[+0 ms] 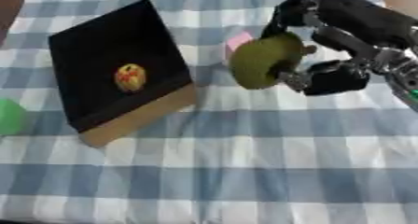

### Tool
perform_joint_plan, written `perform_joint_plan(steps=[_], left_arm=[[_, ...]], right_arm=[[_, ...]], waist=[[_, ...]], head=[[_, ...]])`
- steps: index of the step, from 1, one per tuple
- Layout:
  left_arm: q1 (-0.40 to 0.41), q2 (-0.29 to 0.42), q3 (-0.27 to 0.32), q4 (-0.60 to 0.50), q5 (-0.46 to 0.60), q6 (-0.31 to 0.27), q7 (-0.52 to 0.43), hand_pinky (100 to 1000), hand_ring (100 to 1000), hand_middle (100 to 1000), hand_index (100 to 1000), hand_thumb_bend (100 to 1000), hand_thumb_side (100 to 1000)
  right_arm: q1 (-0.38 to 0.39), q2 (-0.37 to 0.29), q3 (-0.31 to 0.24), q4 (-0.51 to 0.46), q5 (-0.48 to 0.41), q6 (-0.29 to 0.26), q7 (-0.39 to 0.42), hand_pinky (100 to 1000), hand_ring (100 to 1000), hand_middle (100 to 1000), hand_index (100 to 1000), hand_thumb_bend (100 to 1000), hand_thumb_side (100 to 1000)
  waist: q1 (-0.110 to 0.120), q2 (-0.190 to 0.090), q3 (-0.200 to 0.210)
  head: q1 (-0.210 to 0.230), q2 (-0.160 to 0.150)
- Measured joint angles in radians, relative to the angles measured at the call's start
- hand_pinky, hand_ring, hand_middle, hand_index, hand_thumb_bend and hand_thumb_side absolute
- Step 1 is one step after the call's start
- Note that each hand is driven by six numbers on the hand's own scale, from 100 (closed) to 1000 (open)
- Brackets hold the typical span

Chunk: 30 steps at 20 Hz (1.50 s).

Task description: Pick up objects on the table and place them in the box.

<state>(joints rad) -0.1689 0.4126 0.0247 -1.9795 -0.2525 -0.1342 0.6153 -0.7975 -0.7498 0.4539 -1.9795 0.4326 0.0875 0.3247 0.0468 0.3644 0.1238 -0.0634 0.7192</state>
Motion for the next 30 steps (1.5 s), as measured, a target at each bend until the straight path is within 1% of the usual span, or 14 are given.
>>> perform_joint_plan(steps=[6,8,11,15,20,23,26,30], left_arm=[[-0.014,0.000,0.000,0.000,0.000,0.000,0.000,832,874,850,915,605,907],[-0.018,0.000,0.000,0.000,0.000,-0.001,0.000,832,874,850,915,606,905],[-0.026,0.000,0.000,0.000,0.000,-0.003,0.003,833,876,851,915,611,901],[-0.040,0.000,0.003,0.000,-0.002,-0.008,0.013,835,878,852,915,618,894],[-0.059,0.001,0.014,0.000,-0.018,-0.018,0.040,836,880,852,916,624,887],[-0.065,0.001,0.017,0.000,-0.024,-0.023,0.053,836,880,852,915,624,887],[-0.074,0.001,0.017,0.000,-0.026,-0.027,0.057,836,879,851,915,624,888],[-0.082,0.001,0.017,0.000,-0.026,-0.028,0.057,835,878,849,914,623,889]], right_arm=[[-0.150,0.105,-0.002,0.000,-0.111,0.081,0.083,777,618,529,657,100,100],[-0.191,0.145,-0.002,0.008,-0.123,0.093,0.102,776,618,527,655,100,100],[-0.243,0.216,0.007,0.052,-0.113,0.088,0.112,775,619,527,654,100,100],[-0.289,0.324,0.024,0.151,-0.035,0.050,0.095,774,620,526,653,100,100],[-0.310,0.455,0.040,0.335,0.134,-0.013,0.032,772,622,527,654,100,100],[-0.312,0.525,0.040,0.454,0.240,-0.054,-0.024,771,623,528,655,100,100],[-0.312,0.583,0.039,0.562,0.318,-0.085,-0.077,771,625,532,659,100,100],[-0.310,0.626,0.039,0.671,0.377,-0.120,-0.126,773,640,551,674,100,100]], waist=[[-0.011,-0.007,0.013],[-0.013,-0.007,0.016],[-0.013,-0.007,0.025],[-0.013,-0.007,0.042],[-0.013,-0.007,0.070],[-0.018,-0.007,0.083],[-0.022,-0.006,0.092],[-0.026,-0.006,0.098]], head=[[-0.028,0.003],[-0.041,0.007],[-0.060,0.009],[-0.084,0.009],[-0.121,0.006],[-0.139,-0.001],[-0.149,-0.010],[-0.153,-0.023]])
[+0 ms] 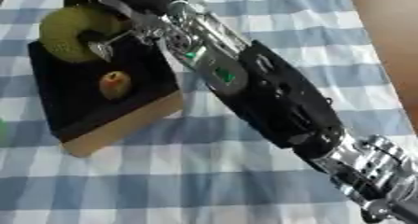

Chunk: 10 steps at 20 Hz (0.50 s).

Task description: Pick up objects on the table and place them in the box.

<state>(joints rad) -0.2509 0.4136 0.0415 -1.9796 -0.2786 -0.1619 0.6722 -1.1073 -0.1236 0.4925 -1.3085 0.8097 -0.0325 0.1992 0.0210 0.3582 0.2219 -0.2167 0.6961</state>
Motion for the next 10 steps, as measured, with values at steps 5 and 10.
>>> perform_joint_plan(steps=[5,10], left_arm=[[-0.001,-0.001,0.000,0.000,0.001,0.000,-0.003,834,877,848,914,622,889],[0.000,-0.001,0.000,0.000,0.004,-0.001,-0.007,834,876,848,914,623,889]], right_arm=[[0.009,0.019,0.000,0.067,0.039,-0.024,-0.017,805,759,718,815,100,100],[0.008,0.021,0.000,0.063,0.101,-0.044,0.010,869,868,832,900,215,325]], waist=[[-0.004,0.000,0.000],[-0.004,0.000,0.000]], head=[[-0.001,-0.004],[0.000,-0.004]])
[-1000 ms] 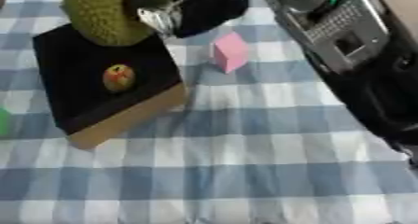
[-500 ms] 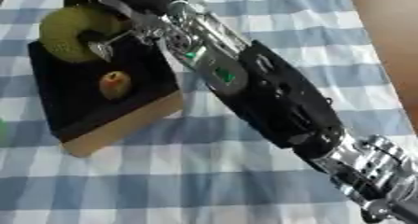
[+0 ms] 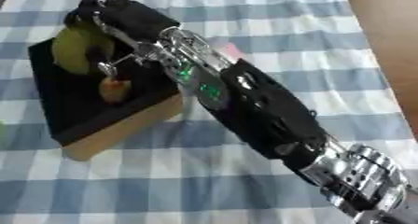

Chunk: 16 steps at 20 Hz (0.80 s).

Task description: Pick up objects on the table and place them in the box.

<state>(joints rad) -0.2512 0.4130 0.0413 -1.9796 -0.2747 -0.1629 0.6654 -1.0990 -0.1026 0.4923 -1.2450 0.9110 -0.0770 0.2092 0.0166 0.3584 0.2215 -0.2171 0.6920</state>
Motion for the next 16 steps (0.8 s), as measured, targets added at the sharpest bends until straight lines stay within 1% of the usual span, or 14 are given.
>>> perform_joint_plan(steps=[2,5,7,9,11,14,16], left_arm=[[0.000,0.000,0.000,0.000,0.000,0.000,0.000,834,876,848,913,623,888],[0.003,0.000,0.000,0.000,0.000,0.000,0.000,834,876,848,914,623,889],[0.005,0.000,0.000,0.000,0.000,0.000,0.000,833,876,848,914,623,888],[0.009,0.000,0.000,0.000,0.000,0.001,0.000,833,876,848,913,623,888],[0.016,0.000,0.001,0.000,-0.001,0.003,0.003,833,876,848,914,623,888],[0.023,0.000,0.001,0.000,-0.006,0.005,0.005,833,875,847,913,623,888],[0.026,0.000,0.002,0.000,-0.009,0.007,0.007,833,875,847,913,623,890]], right_arm=[[0.000,-0.002,-0.006,-0.015,0.027,-0.002,0.005,868,866,829,900,209,334],[-0.001,-0.010,-0.016,-0.044,0.040,0.001,0.006,863,857,822,899,180,270],[-0.001,-0.025,-0.025,-0.077,0.021,0.008,-0.001,859,853,819,896,148,247],[-0.002,-0.057,-0.039,-0.128,-0.033,0.021,-0.008,857,847,816,895,100,243],[-0.006,-0.104,-0.058,-0.190,-0.111,0.046,-0.004,857,846,815,896,100,239],[-0.008,-0.201,-0.086,-0.298,-0.239,0.091,0.019,855,845,814,897,100,232],[0.010,-0.277,-0.101,-0.376,-0.310,0.124,0.039,855,845,814,898,100,240]], waist=[[0.000,0.000,-0.001],[0.000,0.000,-0.005],[0.000,0.000,-0.007],[0.000,-0.001,-0.013],[0.000,-0.001,-0.019],[0.000,-0.001,-0.028],[0.000,-0.001,-0.034]], head=[[0.001,0.000],[0.005,0.000],[0.010,0.001],[0.027,0.002],[0.052,0.003],[0.086,0.011],[0.101,0.011]])
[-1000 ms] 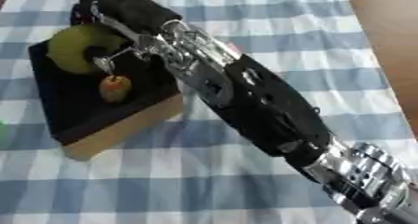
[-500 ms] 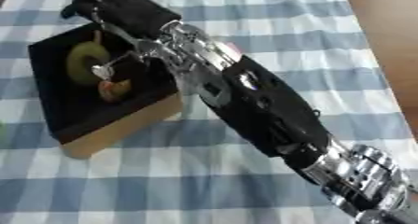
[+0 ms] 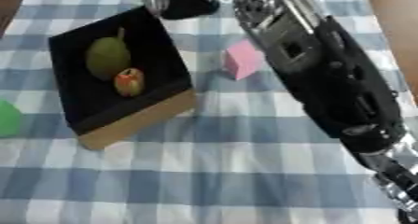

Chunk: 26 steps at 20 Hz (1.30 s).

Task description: Pick up objects on the table and place them in the box.

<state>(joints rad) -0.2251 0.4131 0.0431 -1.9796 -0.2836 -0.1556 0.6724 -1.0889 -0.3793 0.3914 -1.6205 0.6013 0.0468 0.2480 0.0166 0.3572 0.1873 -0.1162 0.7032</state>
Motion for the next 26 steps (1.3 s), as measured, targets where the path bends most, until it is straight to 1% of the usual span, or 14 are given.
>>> perform_joint_plan(steps=[3,4,6,8,10,12,15,17,19,20,21,22,26], left_arm=[[0.009,0.001,0.002,0.000,-0.002,0.002,0.002,833,875,847,913,623,890],[0.011,0.001,0.003,0.000,-0.003,0.002,0.002,833,875,847,913,623,891],[0.014,0.002,0.004,0.000,-0.005,0.004,0.004,832,875,847,913,623,891],[0.014,0.007,0.005,0.000,-0.007,0.006,0.005,832,875,847,913,623,892],[0.014,0.008,0.005,0.000,-0.008,0.007,0.005,832,875,847,913,623,893],[0.014,0.008,0.005,0.000,-0.008,0.008,0.003,832,875,847,913,623,893],[0.014,0.008,0.005,0.000,-0.008,0.010,0.002,831,876,847,912,624,893],[0.014,0.008,0.005,0.000,-0.008,0.010,0.001,831,876,847,912,625,893],[0.014,0.008,0.005,0.000,-0.008,0.010,0.001,831,876,846,912,625,893],[0.014,0.008,0.005,0.000,-0.008,0.010,0.001,831,876,846,912,625,894],[0.014,0.008,0.004,0.000,-0.008,0.011,0.001,830,876,846,912,625,894],[0.014,0.008,0.004,0.000,-0.008,0.011,0.000,830,876,846,911,626,894],[0.013,0.008,0.004,0.000,-0.008,0.014,-0.003,829,876,846,911,626,895]], right_arm=[[0.048,-0.120,-0.020,-0.113,-0.076,0.044,0.032,856,848,816,900,100,258],[0.072,-0.164,-0.026,-0.149,-0.094,0.057,0.042,857,849,818,900,100,277],[0.123,-0.250,-0.035,-0.214,-0.120,0.083,0.064,858,852,821,901,100,307],[0.180,-0.325,-0.040,-0.266,-0.139,0.107,0.085,859,853,822,902,100,318],[0.238,-0.387,-0.044,-0.307,-0.150,0.125,0.101,859,855,824,902,100,338],[0.289,-0.435,-0.046,-0.337,-0.155,0.137,0.112,860,858,827,905,102,351],[0.346,-0.481,-0.046,-0.355,-0.164,0.135,0.123,863,865,834,906,118,347],[0.375,-0.501,-0.046,-0.359,-0.177,0.123,0.136,866,868,836,907,128,338],[0.389,-0.513,-0.048,-0.357,-0.195,0.103,0.155,873,875,838,912,147,309],[0.390,-0.516,-0.049,-0.351,-0.206,0.090,0.168,877,879,840,914,167,283],[0.389,-0.517,-0.049,-0.341,-0.216,0.075,0.184,877,879,841,914,171,279],[0.386,-0.517,-0.049,-0.328,-0.222,0.059,0.200,880,884,844,916,201,252],[0.349,-0.517,-0.042,-0.255,-0.220,0.007,0.258,886,890,850,919,246,228]], waist=[[0.000,0.000,-0.010],[0.000,0.000,-0.014],[0.000,0.000,-0.020],[0.000,0.000,-0.024],[0.000,0.000,-0.027],[0.000,0.000,-0.028],[0.001,0.000,-0.026],[0.001,0.000,-0.025],[0.001,0.000,-0.023],[0.001,0.000,-0.022],[0.001,0.000,-0.022],[0.001,0.000,-0.022],[0.001,0.000,-0.020]], head=[[0.014,0.003],[0.019,0.005],[0.028,0.009],[0.035,0.012],[0.041,0.016],[0.045,0.017],[0.047,0.017],[0.049,0.017],[0.051,0.017],[0.052,0.017],[0.052,0.017],[0.052,0.017],[0.043,0.017]])
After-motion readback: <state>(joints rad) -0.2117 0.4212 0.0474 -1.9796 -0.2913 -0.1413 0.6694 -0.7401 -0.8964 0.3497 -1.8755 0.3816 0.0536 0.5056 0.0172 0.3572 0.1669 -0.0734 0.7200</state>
